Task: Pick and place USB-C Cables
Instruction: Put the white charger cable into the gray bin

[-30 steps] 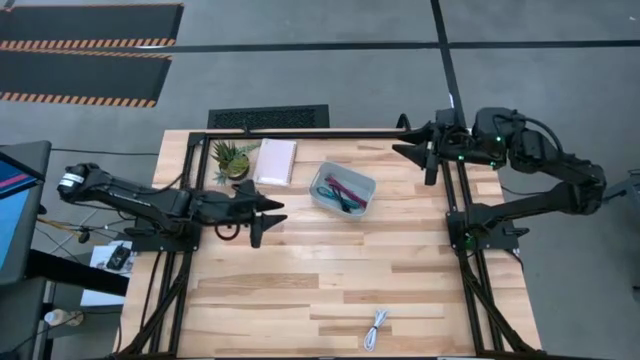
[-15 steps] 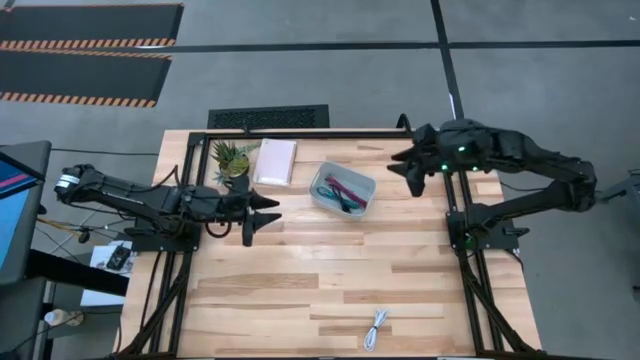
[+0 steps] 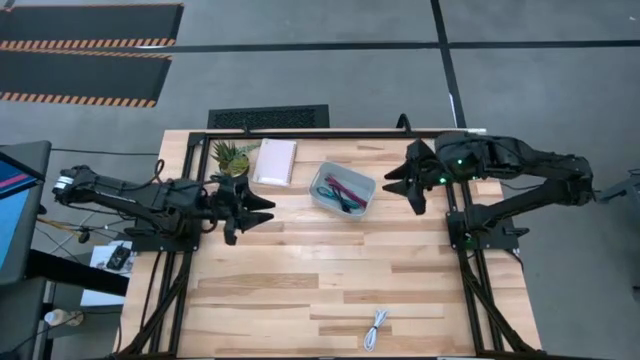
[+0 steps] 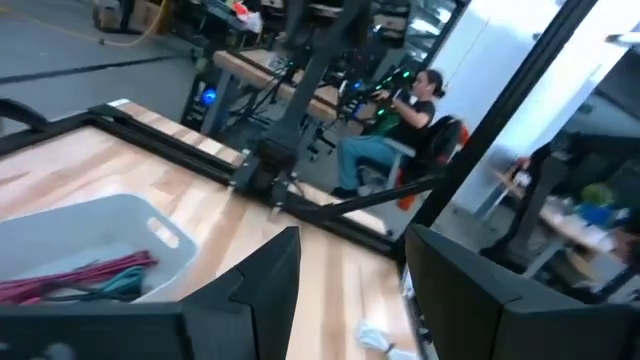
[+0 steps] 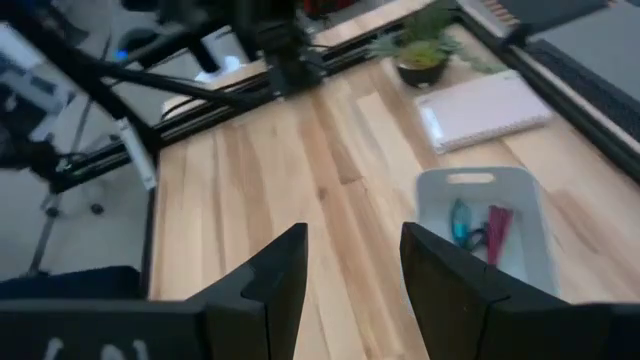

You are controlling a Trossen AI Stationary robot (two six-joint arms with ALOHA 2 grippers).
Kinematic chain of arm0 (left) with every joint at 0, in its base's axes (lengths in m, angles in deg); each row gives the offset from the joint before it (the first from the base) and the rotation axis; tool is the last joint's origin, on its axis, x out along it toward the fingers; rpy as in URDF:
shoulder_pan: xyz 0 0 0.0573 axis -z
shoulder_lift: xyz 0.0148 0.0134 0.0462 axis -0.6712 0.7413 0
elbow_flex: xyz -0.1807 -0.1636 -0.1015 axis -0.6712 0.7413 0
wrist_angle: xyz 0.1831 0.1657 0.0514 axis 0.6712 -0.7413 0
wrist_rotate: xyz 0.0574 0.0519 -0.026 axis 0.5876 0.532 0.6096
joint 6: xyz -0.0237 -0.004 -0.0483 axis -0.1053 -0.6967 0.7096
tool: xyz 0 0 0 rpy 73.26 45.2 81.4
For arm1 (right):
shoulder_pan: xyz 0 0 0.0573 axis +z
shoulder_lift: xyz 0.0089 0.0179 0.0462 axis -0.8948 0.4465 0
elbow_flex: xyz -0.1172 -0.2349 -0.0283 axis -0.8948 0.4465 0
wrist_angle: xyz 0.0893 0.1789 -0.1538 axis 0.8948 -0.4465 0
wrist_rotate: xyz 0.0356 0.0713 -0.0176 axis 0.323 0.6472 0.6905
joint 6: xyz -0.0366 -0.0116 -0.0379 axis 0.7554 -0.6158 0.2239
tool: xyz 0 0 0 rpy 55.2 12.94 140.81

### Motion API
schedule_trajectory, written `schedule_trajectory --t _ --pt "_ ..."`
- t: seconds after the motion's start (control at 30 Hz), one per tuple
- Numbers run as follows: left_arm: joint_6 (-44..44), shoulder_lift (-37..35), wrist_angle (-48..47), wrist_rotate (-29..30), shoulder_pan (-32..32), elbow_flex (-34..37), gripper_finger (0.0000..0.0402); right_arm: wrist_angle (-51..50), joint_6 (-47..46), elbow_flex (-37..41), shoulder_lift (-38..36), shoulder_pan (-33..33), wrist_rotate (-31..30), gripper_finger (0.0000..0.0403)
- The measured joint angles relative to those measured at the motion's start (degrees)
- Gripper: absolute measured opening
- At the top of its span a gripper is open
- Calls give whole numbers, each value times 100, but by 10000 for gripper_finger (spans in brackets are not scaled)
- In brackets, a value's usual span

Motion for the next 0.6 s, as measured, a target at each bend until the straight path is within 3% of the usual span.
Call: schedule_trajectory --t 0.23,0.43,0.6 --pt "-266 80 -221 648 -140 11 171 309 593 7 316 655 -248 184" --pt "-277 -24 -34 -328 -500 -552 171 1315 545 2 290 1011 304 184" --pt "-396 176 -255 -461 -364 -699 171 1022 229 -2 268 1421 307 184"
